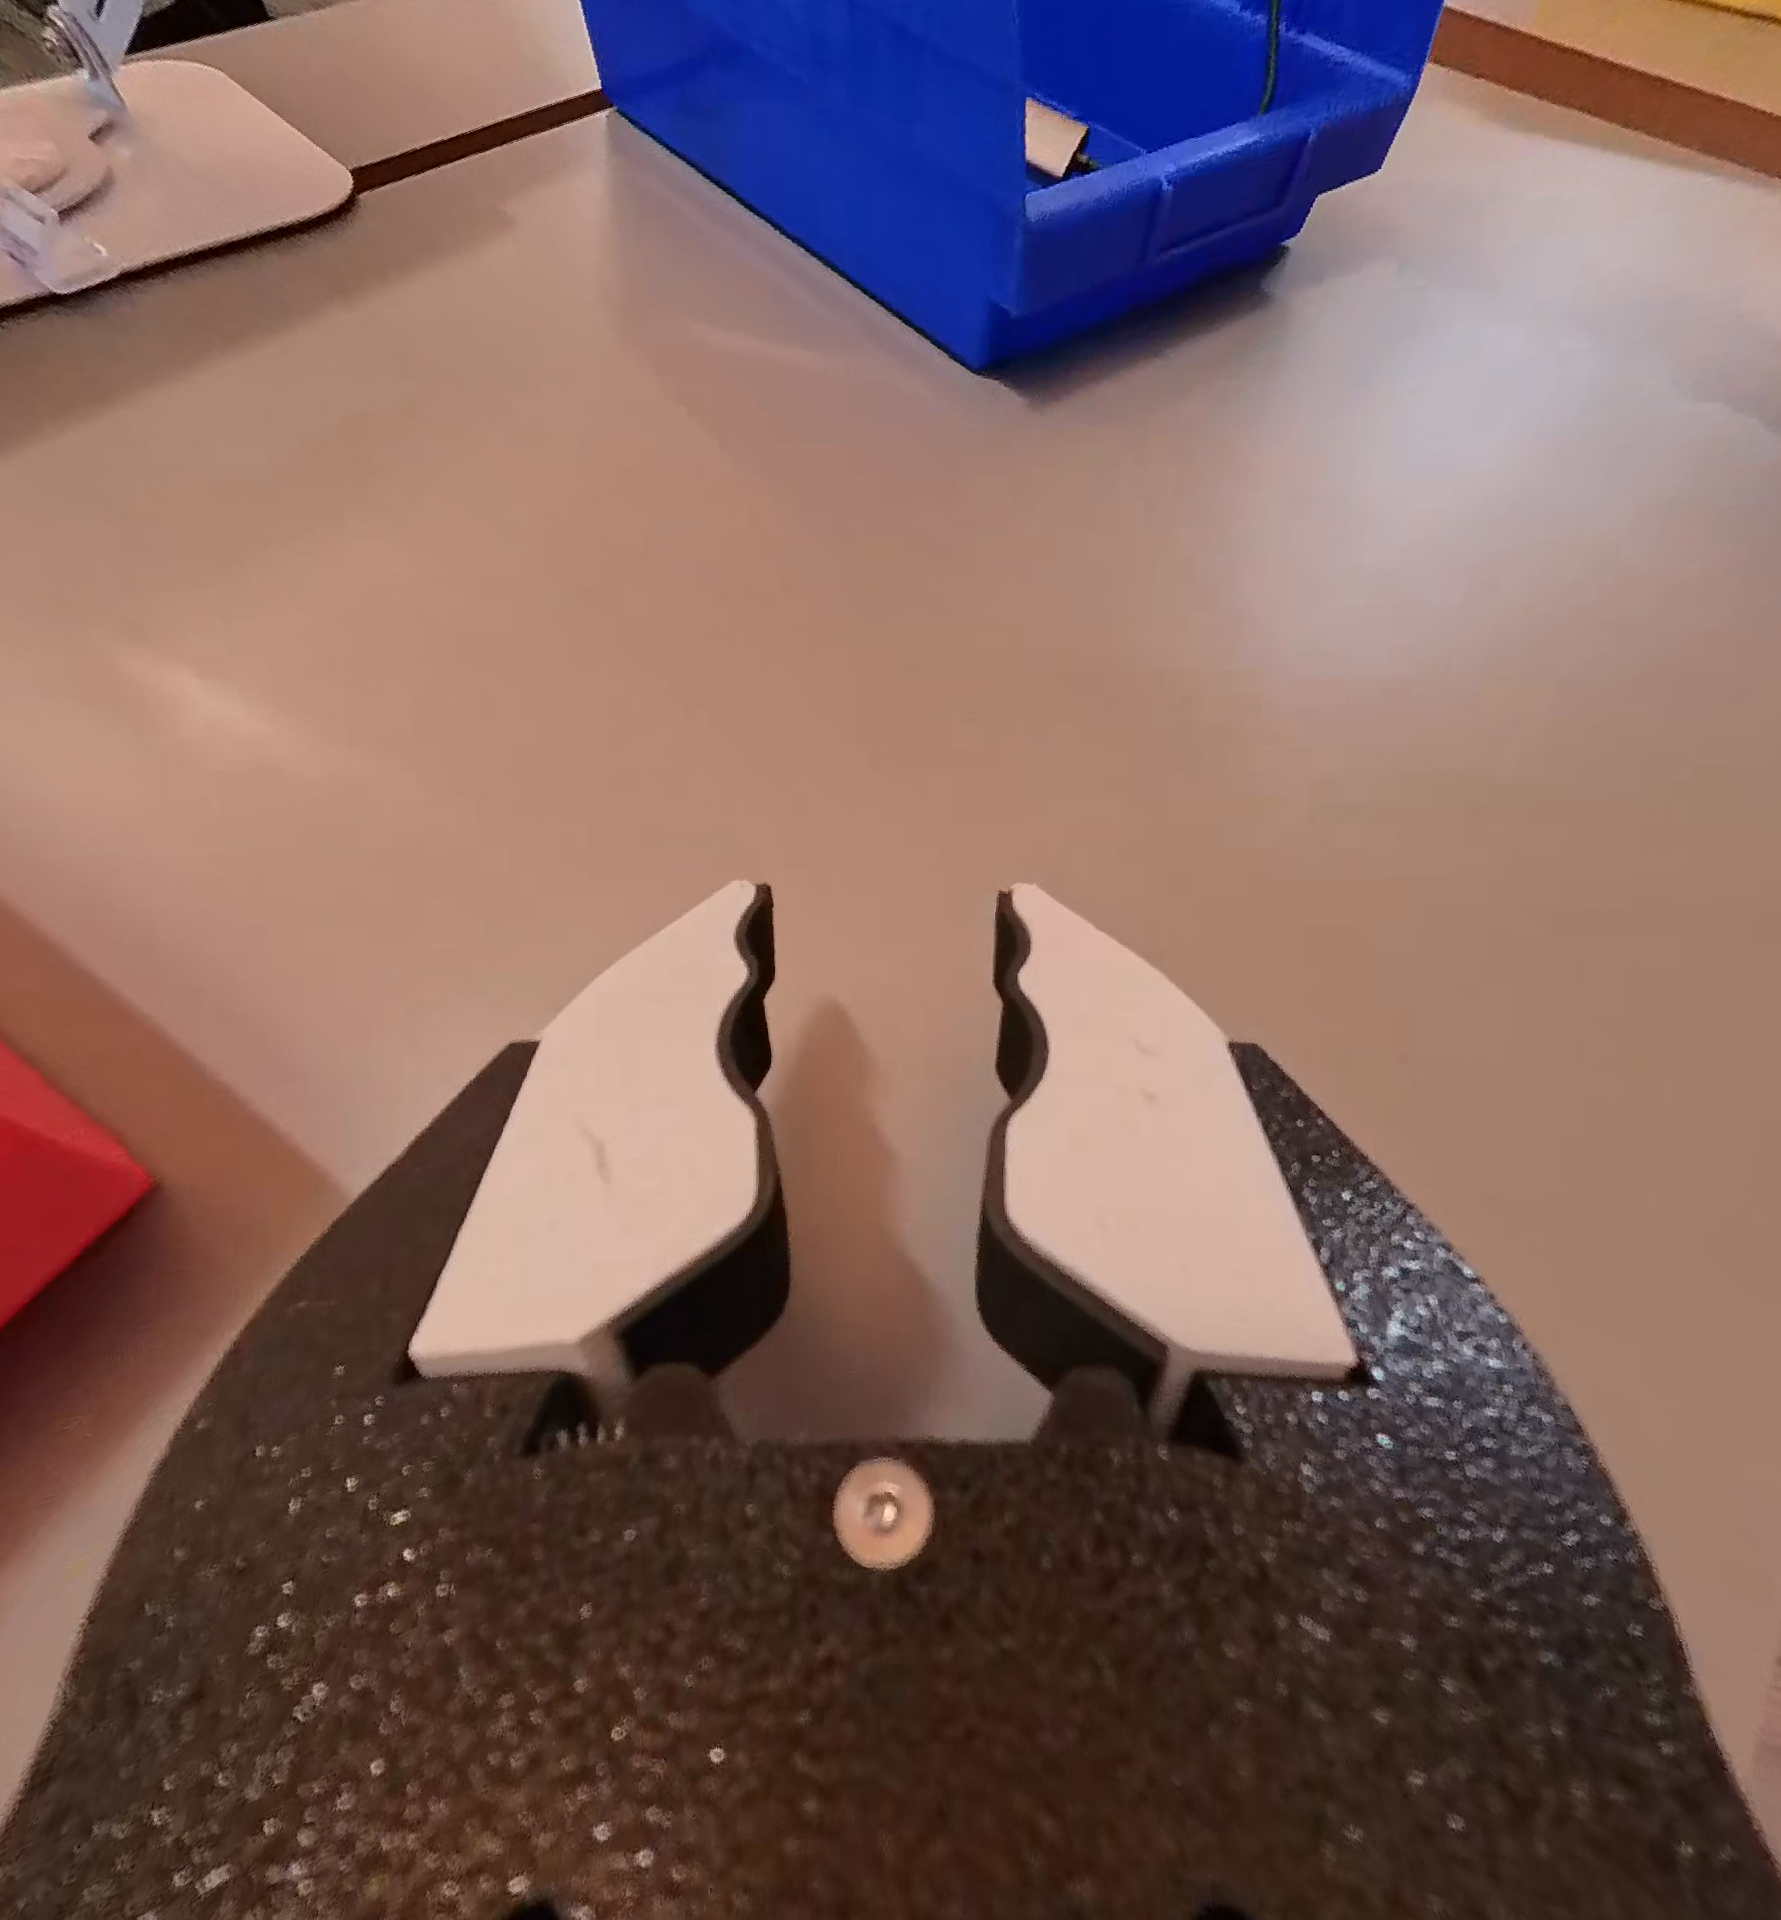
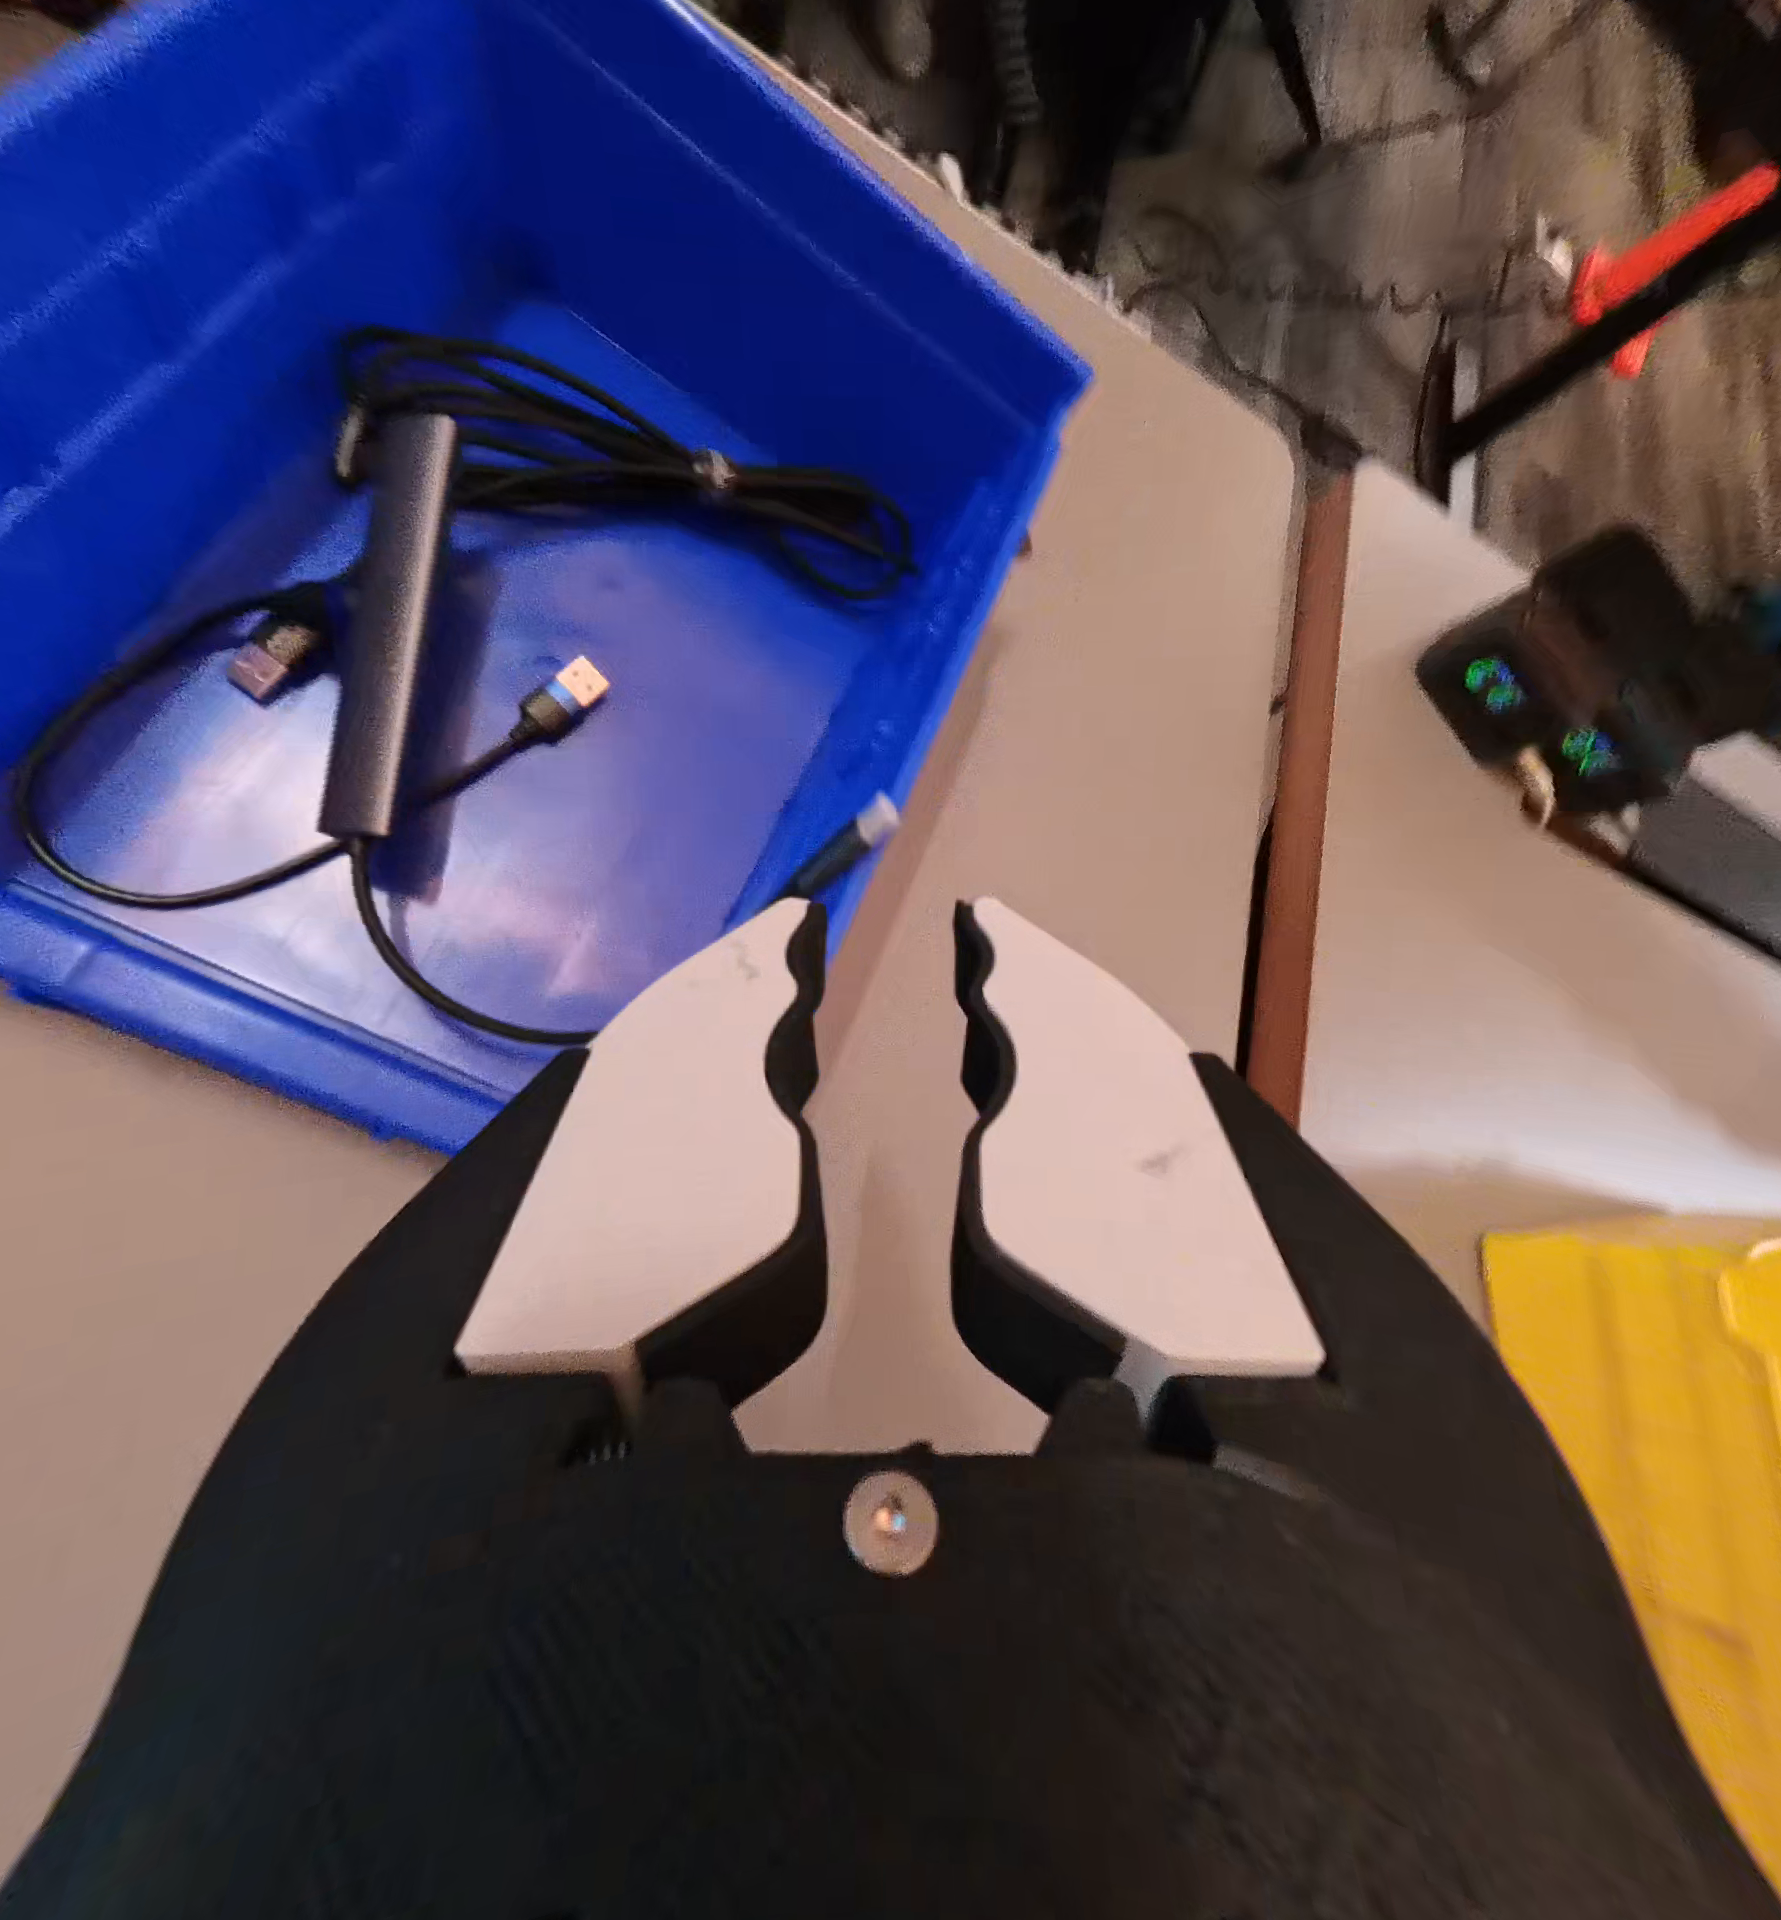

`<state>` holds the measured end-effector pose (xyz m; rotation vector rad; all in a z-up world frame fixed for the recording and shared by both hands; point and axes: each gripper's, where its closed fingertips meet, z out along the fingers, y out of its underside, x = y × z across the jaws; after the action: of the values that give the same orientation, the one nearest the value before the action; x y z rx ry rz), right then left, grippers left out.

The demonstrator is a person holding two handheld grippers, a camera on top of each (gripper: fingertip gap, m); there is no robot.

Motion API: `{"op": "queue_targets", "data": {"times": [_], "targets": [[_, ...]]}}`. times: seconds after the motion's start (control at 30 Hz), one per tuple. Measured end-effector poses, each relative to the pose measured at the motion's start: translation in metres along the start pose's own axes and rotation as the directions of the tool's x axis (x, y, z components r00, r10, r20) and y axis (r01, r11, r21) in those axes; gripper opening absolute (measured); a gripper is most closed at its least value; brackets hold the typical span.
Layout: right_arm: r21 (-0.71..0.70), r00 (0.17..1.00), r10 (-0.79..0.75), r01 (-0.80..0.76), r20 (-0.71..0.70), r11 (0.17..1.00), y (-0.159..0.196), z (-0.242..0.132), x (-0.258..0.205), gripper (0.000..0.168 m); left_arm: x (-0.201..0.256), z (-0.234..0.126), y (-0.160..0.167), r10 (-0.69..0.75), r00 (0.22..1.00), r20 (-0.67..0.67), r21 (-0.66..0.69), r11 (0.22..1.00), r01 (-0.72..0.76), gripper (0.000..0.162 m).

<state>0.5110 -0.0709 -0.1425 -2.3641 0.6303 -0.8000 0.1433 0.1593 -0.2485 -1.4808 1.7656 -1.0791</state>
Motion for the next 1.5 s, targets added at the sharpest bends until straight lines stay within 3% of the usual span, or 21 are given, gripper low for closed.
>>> {"op": "queue_targets", "data": {"times": [0.07, 0.2, 0.33, 0.47, 0.63, 0.73, 0.83, 0.93, 1.0, 1.17, 1.23, 1.33, 1.4, 1.5], "targets": [[-0.011, 0.997, 0.050, -0.050, 0.058, 0.999, 0.015, -0.002, -0.007, 0.026, 0.002, -0.002, -0.004, -0.003, 1.000, -0.004, 0.012, 1.000, 0.003, 0.040], [0.190, 0.986, 0.059, -0.089, 0.158, 0.978, 0.012, -0.030, -0.060, 0.028, 0.001, -0.011, -0.020, -0.019, 1.000, 0.012, 0.057, 0.998, 0.018, 0.041], [0.360, 0.920, 0.039, -0.191, 0.390, 0.913, 0.004, -0.051, -0.148, 0.032, -0.015, -0.035, -0.037, -0.049, 0.994, 0.100, 0.085, 0.996, 0.040, 0.041], [0.448, 0.890, -0.051, -0.177, 0.452, 0.876, 0.003, -0.053, -0.197, 0.042, -0.056, -0.077, -0.053, -0.028, 0.970, 0.243, 0.098, 0.995, 0.004, 0.039], [0.437, 0.890, -0.089, -0.131, 0.448, 0.890, 0.009, -0.045, -0.205, 0.054, -0.155, -0.119, -0.071, 0.048, 0.891, 0.452, -0.067, 0.998, -0.020, 0.040], [0.456, 0.887, -0.080, -0.154, 0.455, 0.877, 0.007, -0.049, -0.201, 0.052, -0.229, -0.132, -0.081, 0.044, 0.824, 0.565, -0.191, 0.978, 0.079, 0.047], [0.449, 0.879, -0.073, -0.169, 0.472, 0.877, 0.008, -0.052, -0.198, 0.051, -0.292, -0.125, -0.086, -0.167, 0.775, 0.609, -0.173, 0.926, 0.335, 0.051], [0.463, 0.878, -0.070, -0.181, 0.473, 0.868, 0.007, -0.055, -0.195, 0.051, -0.330, -0.092, -0.077, -0.458, 0.690, 0.561, -0.098, 0.791, 0.604, 0.054], [0.462, 0.875, -0.058, -0.196, 0.480, 0.865, 0.006, -0.056, -0.194, 0.050, -0.348, -0.074, -0.062, -0.569, 0.590, 0.573, -0.082, 0.677, 0.732, 0.059], [0.481, 0.862, -0.086, -0.194, 0.500, 0.855, 0.007, -0.060, -0.197, 0.051, -0.385, -0.066, -0.025, -0.545, 0.385, 0.745, -0.068, 0.512, 0.856, 0.069], [0.488, 0.861, -0.090, -0.196, 0.501, 0.850, 0.007, -0.058, -0.196, 0.050, -0.392, -0.067, -0.017, -0.517, 0.349, 0.782, -0.060, 0.495, 0.867, 0.059], [0.472, 0.858, -0.080, -0.199, 0.507, 0.859, 0.012, -0.049, -0.196, 0.050, -0.394, -0.058, -0.007, -0.517, 0.298, 0.803, -0.045, 0.447, 0.893, 0.058], [0.459, 0.839, -0.068, -0.226, 0.540, 0.859, 0.014, -0.047, -0.200, 0.050, -0.401, -0.064, -0.003, -0.424, 0.293, 0.857, -0.066, 0.473, 0.878, 0.042], [0.455, 0.828, -0.055, -0.250, 0.558, 0.855, 0.014, -0.046, -0.203, 0.050, -0.413, -0.066, -0.006, -0.322, 0.281, 0.904, -0.057, 0.561, 0.826, 0.040]]}}
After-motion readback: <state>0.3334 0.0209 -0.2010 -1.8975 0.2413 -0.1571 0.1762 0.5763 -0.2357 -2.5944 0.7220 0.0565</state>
